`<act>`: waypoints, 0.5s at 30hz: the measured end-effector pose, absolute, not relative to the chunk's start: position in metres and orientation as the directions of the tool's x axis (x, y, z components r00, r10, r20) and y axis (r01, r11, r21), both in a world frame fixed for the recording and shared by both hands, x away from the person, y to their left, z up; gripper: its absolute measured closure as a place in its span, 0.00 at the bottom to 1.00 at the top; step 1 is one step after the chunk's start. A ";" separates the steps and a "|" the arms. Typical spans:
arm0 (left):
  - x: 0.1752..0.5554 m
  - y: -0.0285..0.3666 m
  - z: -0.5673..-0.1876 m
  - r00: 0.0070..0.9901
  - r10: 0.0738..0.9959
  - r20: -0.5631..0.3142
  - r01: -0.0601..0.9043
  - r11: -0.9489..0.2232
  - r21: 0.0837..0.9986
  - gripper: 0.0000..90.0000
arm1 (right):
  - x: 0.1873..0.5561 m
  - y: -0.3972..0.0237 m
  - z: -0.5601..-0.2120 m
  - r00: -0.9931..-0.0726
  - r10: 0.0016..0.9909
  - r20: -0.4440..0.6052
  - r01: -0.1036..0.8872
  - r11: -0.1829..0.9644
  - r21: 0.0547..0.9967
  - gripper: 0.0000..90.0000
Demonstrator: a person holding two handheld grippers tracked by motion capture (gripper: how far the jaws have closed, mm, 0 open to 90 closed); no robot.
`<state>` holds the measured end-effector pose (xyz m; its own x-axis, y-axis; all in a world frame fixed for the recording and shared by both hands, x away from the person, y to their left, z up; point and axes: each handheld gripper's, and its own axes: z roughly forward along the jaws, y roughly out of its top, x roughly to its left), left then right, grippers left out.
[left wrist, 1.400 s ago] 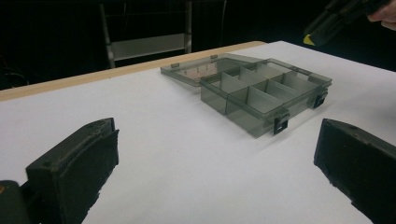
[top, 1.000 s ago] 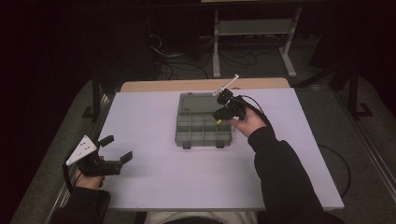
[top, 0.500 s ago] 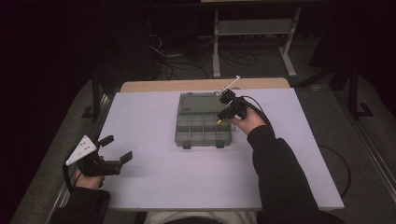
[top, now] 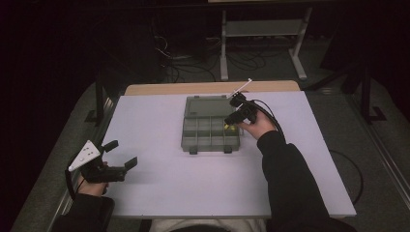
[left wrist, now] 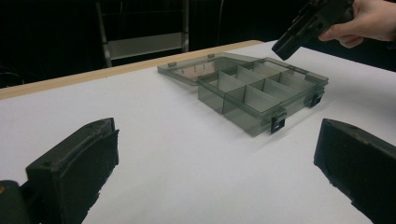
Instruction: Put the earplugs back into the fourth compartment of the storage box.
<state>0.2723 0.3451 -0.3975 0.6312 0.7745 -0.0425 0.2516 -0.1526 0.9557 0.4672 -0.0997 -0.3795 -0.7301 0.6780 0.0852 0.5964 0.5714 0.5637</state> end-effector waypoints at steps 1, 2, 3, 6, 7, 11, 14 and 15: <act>0.272 0.345 -0.398 0.631 0.775 -0.043 0.252 -0.152 0.956 0.00 | 0.466 -0.101 -0.378 -0.728 0.681 0.081 0.595 0.567 0.569 0.62; 0.272 0.345 -0.398 0.631 0.775 -0.043 0.252 -0.152 0.956 0.00 | 0.465 -0.103 -0.377 -0.727 0.682 0.084 0.594 0.562 0.576 0.58; 0.272 0.345 -0.398 0.630 0.775 -0.043 0.252 -0.152 0.956 0.00 | 0.464 -0.105 -0.375 -0.724 0.684 0.088 0.595 0.555 0.582 0.52; 0.272 0.345 -0.398 0.631 0.775 -0.042 0.253 -0.153 0.955 0.00 | 0.460 -0.111 -0.371 -0.713 0.695 0.098 0.599 0.530 0.600 0.34; 0.272 0.345 -0.398 0.631 0.774 -0.042 0.253 -0.155 0.955 0.00 | 0.459 -0.113 -0.370 -0.706 0.700 0.106 0.605 0.519 0.604 0.27; 0.272 0.345 -0.398 0.631 0.775 -0.041 0.254 -0.156 0.955 0.00 | 0.454 -0.117 -0.368 -0.708 0.697 0.111 0.593 0.502 0.630 0.15; 0.272 0.345 -0.398 0.630 0.776 -0.041 0.254 -0.156 0.955 0.00 | 0.445 -0.123 -0.365 -0.712 0.693 0.113 0.571 0.479 0.667 0.05; 0.272 0.345 -0.398 0.630 0.776 -0.042 0.254 -0.155 0.955 0.00 | 0.445 -0.123 -0.365 -0.712 0.693 0.113 0.571 0.479 0.667 0.05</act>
<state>0.2720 0.3451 -0.3978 0.6297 0.7757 -0.0416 0.2541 -0.1552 0.9546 0.4451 -0.1231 -0.3647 -0.7122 0.6929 0.1125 0.5712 0.4789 0.6666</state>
